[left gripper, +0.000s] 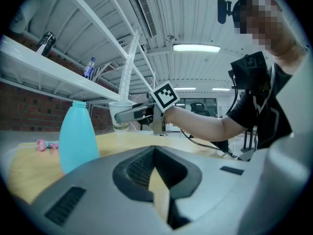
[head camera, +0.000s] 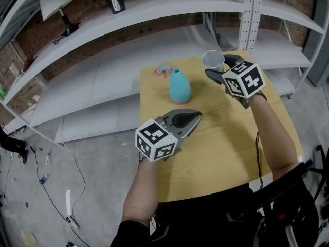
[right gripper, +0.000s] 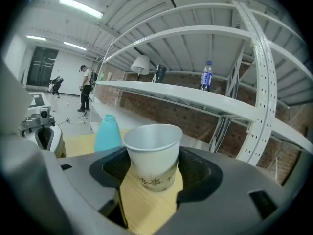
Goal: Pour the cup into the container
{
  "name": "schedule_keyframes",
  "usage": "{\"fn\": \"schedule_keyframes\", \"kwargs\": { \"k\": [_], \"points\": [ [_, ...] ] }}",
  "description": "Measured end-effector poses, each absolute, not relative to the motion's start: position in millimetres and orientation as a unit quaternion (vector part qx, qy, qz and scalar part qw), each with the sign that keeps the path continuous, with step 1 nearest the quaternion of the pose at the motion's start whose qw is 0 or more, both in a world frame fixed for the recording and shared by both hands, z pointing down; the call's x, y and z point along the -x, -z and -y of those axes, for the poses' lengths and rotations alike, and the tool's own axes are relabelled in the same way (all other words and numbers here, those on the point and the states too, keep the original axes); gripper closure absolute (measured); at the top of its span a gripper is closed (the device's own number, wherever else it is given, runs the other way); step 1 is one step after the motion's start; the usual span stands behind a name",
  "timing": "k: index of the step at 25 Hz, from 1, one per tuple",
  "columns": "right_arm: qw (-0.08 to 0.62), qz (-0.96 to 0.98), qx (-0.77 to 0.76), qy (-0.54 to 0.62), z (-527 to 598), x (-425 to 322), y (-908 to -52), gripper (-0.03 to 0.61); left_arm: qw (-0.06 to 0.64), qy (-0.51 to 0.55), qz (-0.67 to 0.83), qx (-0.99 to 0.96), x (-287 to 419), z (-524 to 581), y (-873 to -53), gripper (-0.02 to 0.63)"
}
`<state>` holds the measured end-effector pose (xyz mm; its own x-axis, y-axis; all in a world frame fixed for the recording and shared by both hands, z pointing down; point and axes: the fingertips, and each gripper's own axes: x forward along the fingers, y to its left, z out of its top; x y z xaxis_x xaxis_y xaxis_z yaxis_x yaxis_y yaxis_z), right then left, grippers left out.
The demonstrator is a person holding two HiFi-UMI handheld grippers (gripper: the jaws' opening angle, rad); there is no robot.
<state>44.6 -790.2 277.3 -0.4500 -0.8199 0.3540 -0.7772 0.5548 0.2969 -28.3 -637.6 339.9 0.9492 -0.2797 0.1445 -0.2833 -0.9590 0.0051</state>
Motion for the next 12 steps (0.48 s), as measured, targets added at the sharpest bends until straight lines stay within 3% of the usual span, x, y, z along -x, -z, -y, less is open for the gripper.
{"fn": "schedule_keyframes", "kwargs": {
  "k": [12],
  "points": [
    [0.192, 0.835, -0.51, -0.076, 790, -129, -326, 0.273, 0.012, -0.073, 0.143, -0.987, 28, 637, -339, 0.621]
  ]
}}
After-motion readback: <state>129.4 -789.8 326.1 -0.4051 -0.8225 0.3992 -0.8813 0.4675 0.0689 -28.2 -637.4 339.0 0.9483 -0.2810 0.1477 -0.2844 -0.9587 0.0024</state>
